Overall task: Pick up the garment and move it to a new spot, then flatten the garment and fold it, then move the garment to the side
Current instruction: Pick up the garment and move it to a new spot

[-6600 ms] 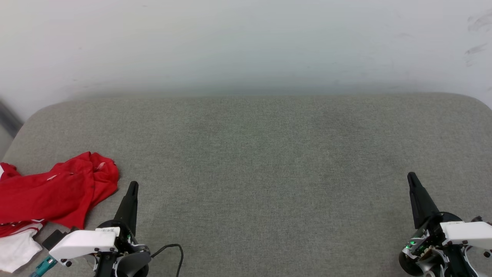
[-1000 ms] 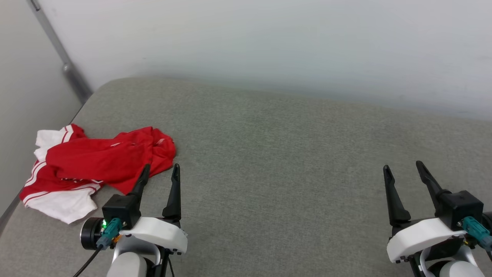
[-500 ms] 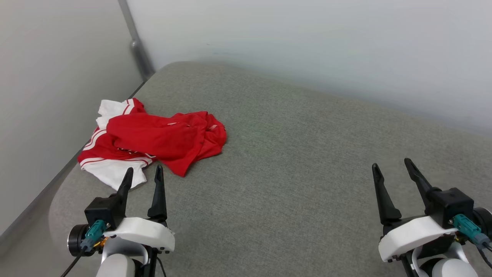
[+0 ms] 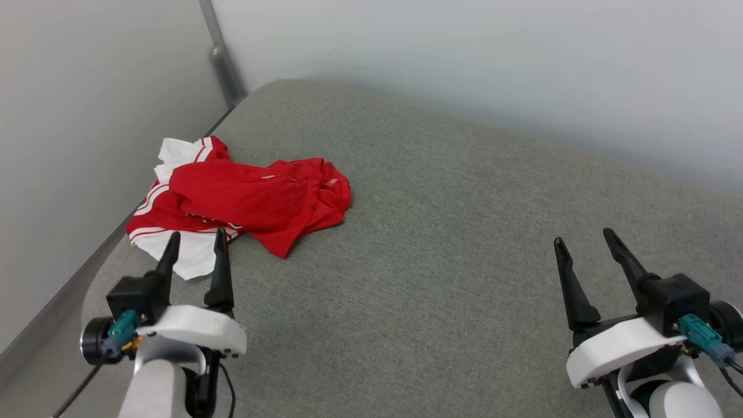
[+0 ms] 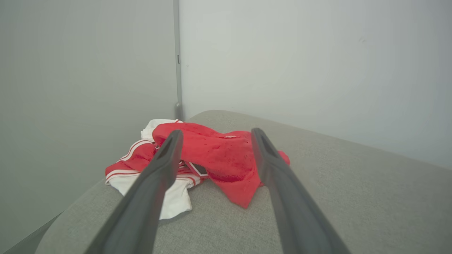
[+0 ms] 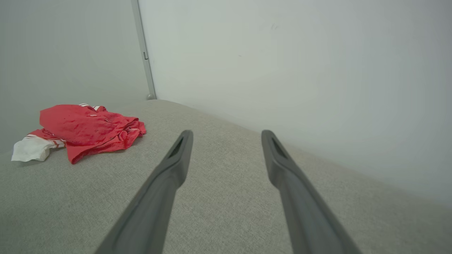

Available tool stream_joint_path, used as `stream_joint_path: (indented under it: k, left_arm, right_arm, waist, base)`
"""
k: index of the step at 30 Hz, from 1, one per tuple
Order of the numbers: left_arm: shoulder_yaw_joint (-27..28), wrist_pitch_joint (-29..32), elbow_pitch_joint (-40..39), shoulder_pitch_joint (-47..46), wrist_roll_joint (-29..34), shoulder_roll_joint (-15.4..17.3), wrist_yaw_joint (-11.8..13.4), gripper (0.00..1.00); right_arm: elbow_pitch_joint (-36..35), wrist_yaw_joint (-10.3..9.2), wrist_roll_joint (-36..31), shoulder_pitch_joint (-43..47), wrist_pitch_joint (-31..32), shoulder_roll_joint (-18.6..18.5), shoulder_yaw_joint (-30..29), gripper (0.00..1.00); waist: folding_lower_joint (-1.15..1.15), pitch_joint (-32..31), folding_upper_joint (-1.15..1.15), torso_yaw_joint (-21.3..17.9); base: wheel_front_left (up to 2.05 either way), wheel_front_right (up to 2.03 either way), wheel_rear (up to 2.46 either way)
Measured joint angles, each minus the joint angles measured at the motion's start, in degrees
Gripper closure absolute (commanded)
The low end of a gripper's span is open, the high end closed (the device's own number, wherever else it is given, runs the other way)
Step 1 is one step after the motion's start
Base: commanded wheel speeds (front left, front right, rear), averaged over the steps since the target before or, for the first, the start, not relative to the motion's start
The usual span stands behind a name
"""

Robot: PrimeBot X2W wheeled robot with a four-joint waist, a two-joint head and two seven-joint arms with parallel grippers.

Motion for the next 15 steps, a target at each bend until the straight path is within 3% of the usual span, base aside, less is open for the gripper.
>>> stream_joint_path:
  k: [8,15]
  left_arm:
    - [2.0,3.1,5.8,-16.1,-1.5,6.3,-0.7,0.0]
    - [2.5,16.7,12.5,-28.6,-5.7,15.7,-1.9,0.0]
  right_arm:
    - [-2.2,0.0,-0.2,-3.2,1.5,-2.0,0.5,0.0]
    - [-2.6,0.0,0.7,-7.2,1.4,-3.4,1.4,0.0]
  waist:
    - [0.0,4.5,0.0,-3.1]
    - [0.0,10.3,0.0,-8.1]
  base:
    - [0.0,0.0,0.0]
    - [0.0,0.0,0.0]
